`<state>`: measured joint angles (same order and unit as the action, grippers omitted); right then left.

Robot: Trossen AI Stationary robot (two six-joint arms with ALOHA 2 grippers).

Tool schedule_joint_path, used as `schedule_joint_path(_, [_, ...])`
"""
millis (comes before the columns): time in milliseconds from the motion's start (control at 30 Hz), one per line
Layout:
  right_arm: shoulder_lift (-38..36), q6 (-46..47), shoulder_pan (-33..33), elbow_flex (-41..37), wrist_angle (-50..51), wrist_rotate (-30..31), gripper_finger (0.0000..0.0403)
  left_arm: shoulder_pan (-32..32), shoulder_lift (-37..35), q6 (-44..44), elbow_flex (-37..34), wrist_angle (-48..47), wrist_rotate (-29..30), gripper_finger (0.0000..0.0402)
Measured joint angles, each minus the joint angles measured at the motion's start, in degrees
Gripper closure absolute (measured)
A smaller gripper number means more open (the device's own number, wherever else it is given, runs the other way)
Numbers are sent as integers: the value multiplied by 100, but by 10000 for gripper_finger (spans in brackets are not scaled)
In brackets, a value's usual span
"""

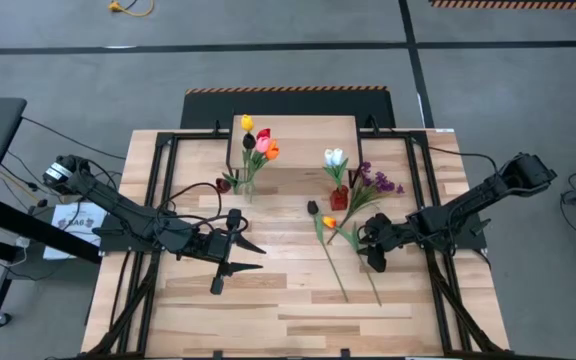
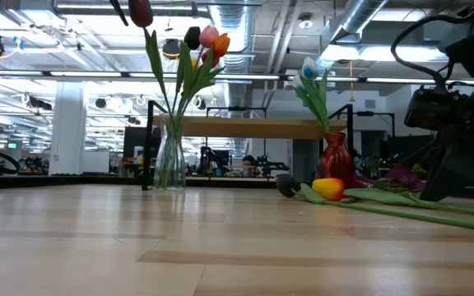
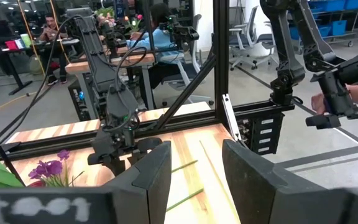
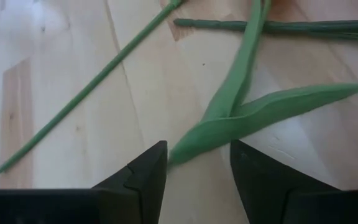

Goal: Pick and place flowers into a vace then onto a shelf
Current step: Put the yellow flower into the red vase

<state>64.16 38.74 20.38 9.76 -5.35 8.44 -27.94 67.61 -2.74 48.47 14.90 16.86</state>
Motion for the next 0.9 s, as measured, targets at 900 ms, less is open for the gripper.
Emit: schedule_joint_path(900, [1307, 36, 95, 82, -1242, 511, 234, 0, -1, 65, 0, 7, 2, 267])
